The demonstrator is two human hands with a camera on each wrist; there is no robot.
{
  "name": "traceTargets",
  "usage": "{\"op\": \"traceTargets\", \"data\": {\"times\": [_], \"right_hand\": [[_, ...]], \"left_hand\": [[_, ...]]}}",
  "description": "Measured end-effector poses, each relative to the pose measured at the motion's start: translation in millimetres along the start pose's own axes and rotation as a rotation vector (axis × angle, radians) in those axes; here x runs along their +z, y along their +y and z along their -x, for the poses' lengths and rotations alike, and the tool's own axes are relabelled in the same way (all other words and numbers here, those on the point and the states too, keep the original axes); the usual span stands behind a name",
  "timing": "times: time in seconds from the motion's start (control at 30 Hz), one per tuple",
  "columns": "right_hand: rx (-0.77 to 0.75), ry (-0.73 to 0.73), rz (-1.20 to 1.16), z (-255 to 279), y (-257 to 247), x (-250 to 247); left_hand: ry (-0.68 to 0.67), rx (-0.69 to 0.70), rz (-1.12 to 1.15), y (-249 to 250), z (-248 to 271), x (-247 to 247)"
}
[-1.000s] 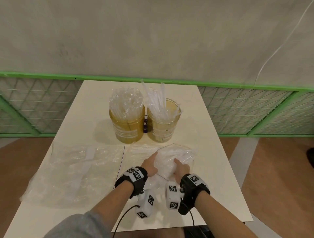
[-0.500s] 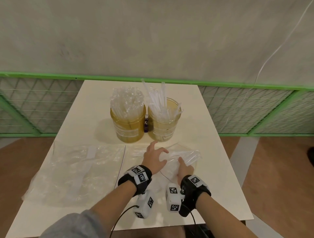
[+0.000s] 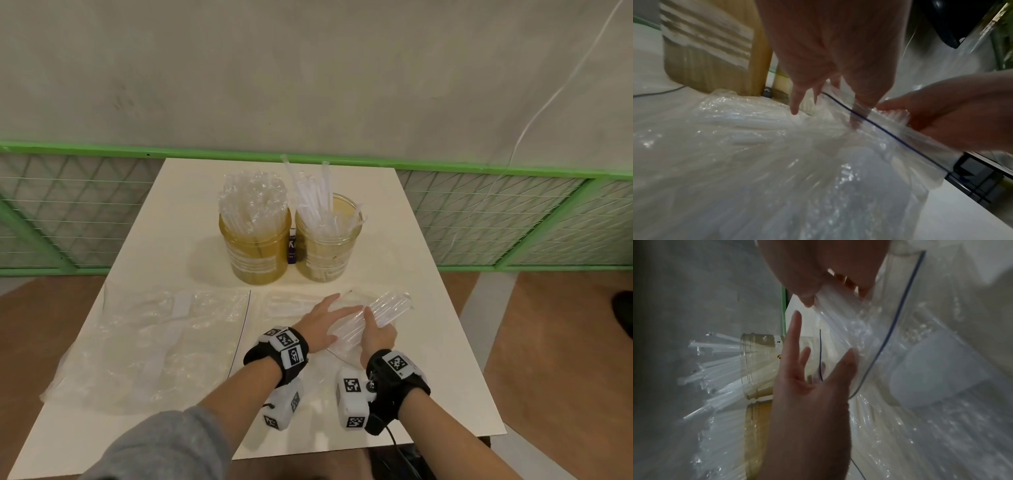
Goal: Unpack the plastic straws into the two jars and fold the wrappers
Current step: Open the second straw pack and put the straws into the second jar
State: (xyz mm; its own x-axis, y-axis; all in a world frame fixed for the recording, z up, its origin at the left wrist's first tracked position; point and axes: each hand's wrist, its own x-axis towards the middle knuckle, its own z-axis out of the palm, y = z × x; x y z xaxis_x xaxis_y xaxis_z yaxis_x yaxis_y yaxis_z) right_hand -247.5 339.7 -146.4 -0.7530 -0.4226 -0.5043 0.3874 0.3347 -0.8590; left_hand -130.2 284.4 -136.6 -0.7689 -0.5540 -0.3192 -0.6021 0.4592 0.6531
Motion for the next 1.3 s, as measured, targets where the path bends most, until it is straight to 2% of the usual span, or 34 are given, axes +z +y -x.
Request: {"op": "traceTargets", "data": {"times": [0.1, 0.27, 0.43, 0.5, 0.6, 0.63, 0.67, 0.73, 0.8, 0.83, 0.9, 1.0, 1.13, 1.2, 1.3], "right_hand": [[0.003, 0.028, 0.052, -1.6, -1.4, 0.4], [-0.001, 0.049, 0.074, -5.2, -3.4, 0.0], [0.001, -0.036, -0.281, -5.5, -19.9, -5.9], [-0.076, -0.033, -0.319, -6.0, -29.8, -9.0], [-0.224, -0.035, -0.280, -5.5, -42.5, -8.0], [-0.270, -0.050, -0.252, -4.4, -45.4, -6.6], [-0.306, -0.069, -0.219, -2.3, -47.3, -4.4], [-0.344, -0.132, -0.179, 3.6, -50.1, 0.5], [-0.375, -0.183, -0.167, 10.0, -58.5, 4.5], [-0.405, -0.204, -0.161, 13.0, -65.5, 5.3], [-0.464, -0.237, -0.169, 17.9, -83.3, 3.6], [-0.467, -0.268, -0.234, 22.1, -100.0, 0.0], [-0.380, -0.345, -0.125, 27.9, -79.0, 4.9], [-0.392, -0.382, -0.082, 29.3, -71.1, 7.6], [-0.467, -0.285, -0.157, 25.4, -87.1, 6.2]], "left_hand": [[-0.034, 0.032, -0.043, 1.2, 0.7, 1.8], [-0.097, -0.043, -0.156, -6.9, -1.3, -4.2], [-0.089, -0.112, -0.137, -19.0, -5.4, -1.1], [-0.019, -0.102, -0.119, -16.6, -5.4, -4.1], [0.248, 0.012, 0.066, -1.5, -0.6, -9.4], [0.234, 0.020, 0.162, 5.3, 1.1, -9.0], [0.159, -0.005, 0.204, 11.2, 1.7, -6.0], [0.011, -0.072, 0.051, 17.4, -1.3, 4.5], [-0.040, -0.143, -0.084, 15.3, -6.3, 12.6], [-0.034, -0.166, -0.080, 14.4, -7.3, 13.9], [0.014, -0.167, 0.000, 9.6, -8.4, 15.7], [0.100, -0.157, 0.115, 8.8, -9.0, 14.7], [0.172, -0.168, 0.171, 11.3, -10.0, 9.7], [0.193, -0.177, 0.180, 8.9, -8.9, 8.8], [0.242, -0.164, 0.300, 1.2, 0.4, 1.8]]}}
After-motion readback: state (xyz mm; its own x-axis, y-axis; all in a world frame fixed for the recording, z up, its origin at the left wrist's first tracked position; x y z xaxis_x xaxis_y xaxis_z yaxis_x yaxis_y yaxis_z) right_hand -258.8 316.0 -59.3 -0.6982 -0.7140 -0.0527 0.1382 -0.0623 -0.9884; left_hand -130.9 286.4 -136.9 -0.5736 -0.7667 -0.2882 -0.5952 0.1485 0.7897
